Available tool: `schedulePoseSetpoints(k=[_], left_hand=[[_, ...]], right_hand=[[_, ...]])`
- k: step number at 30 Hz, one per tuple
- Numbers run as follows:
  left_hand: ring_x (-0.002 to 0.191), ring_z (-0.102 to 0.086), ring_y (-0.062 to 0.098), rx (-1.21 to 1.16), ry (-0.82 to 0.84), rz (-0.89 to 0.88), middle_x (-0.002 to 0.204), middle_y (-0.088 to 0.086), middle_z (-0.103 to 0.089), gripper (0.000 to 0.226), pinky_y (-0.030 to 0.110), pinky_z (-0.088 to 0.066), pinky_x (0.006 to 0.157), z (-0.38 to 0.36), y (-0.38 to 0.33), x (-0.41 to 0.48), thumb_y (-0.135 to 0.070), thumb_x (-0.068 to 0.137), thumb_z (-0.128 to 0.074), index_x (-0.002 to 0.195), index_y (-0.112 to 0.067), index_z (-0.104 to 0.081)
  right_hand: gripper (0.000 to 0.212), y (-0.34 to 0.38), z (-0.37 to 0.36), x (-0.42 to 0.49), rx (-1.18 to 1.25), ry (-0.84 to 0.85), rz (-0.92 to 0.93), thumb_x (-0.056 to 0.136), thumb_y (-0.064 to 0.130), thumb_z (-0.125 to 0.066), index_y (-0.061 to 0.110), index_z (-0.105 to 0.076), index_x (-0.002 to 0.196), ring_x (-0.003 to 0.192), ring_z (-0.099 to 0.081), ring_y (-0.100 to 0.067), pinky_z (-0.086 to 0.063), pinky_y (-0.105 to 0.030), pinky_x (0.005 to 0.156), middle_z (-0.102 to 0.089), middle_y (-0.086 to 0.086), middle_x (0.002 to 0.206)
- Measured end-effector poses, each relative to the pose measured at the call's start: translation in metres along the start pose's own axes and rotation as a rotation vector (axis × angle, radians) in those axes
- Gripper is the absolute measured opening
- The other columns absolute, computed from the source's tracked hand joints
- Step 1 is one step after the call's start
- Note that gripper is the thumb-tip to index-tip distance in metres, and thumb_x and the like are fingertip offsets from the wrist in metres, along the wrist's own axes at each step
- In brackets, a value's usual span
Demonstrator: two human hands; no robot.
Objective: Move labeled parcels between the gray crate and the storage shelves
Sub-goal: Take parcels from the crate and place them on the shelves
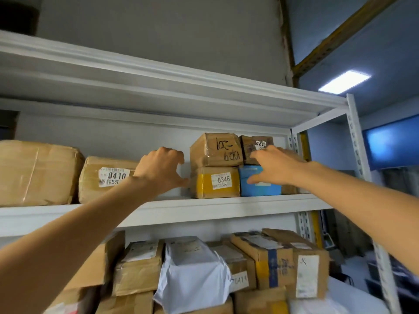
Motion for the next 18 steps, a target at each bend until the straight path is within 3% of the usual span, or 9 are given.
schedulePoseSetpoints(k=[3,7,11,15,18], left_hand=[[0.113,-0.059,0.022,0.009,0.019,0.041,0.128,-0.001,-0.061,0.063,0.036,-0.049,0.092,-0.006,-0.010,0.000,-0.058,0.077,-0.070,0.129,-0.025,-0.056],[0.109,-0.061,0.020,0.018,-0.011,0.133,0.124,-0.001,-0.064,0.062,0.034,-0.049,0.091,-0.008,-0.016,0.007,-0.056,0.076,-0.072,0.128,-0.025,-0.057],[0.108,-0.062,0.023,-0.034,0.003,0.229,0.121,0.001,-0.065,0.067,0.037,-0.051,0.092,-0.012,-0.024,0.029,-0.057,0.072,-0.075,0.127,-0.025,-0.056],[0.116,-0.057,0.023,0.167,0.052,0.195,0.130,0.000,-0.059,0.071,0.036,-0.047,0.094,-0.024,-0.036,0.048,-0.047,0.077,-0.076,0.138,-0.026,-0.047],[0.119,-0.056,0.021,0.069,0.073,0.213,0.132,-0.001,-0.058,0.082,0.036,-0.047,0.098,-0.032,-0.032,0.061,-0.046,0.070,-0.082,0.140,-0.026,-0.045]], right_hand=[[0.054,-0.010,0.010,0.019,-0.017,-0.121,0.043,0.079,0.054,-0.070,0.013,-0.057,0.112,0.085,-0.060,-0.025,-0.051,-0.036,0.070,-0.063,-0.007,0.097],[0.060,-0.023,0.004,0.042,0.069,-0.260,0.088,0.077,0.054,-0.073,0.013,-0.055,0.117,0.097,-0.058,-0.026,-0.041,-0.031,0.070,-0.062,-0.008,0.112],[0.054,-0.036,-0.012,0.061,0.205,-0.327,0.113,0.079,0.047,-0.075,0.011,-0.055,0.115,0.099,-0.057,-0.025,-0.043,-0.031,0.073,-0.059,-0.009,0.115],[0.055,-0.043,-0.027,0.080,0.352,-0.292,0.157,0.078,0.039,-0.077,0.011,-0.055,0.120,0.103,-0.053,-0.024,-0.048,-0.039,0.086,-0.051,-0.007,0.117],[0.046,-0.039,-0.033,0.085,0.362,-0.304,0.188,0.081,0.042,-0.074,0.014,-0.058,0.114,0.091,-0.054,-0.021,-0.048,-0.034,0.071,-0.039,-0.001,0.106]])
Point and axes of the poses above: each hand's wrist, its own x-axis towards the middle knuckle, its own z-axis out of the back of the hand, y = z × x, the point moved 6 cm from there along x, towards the middle knuckle
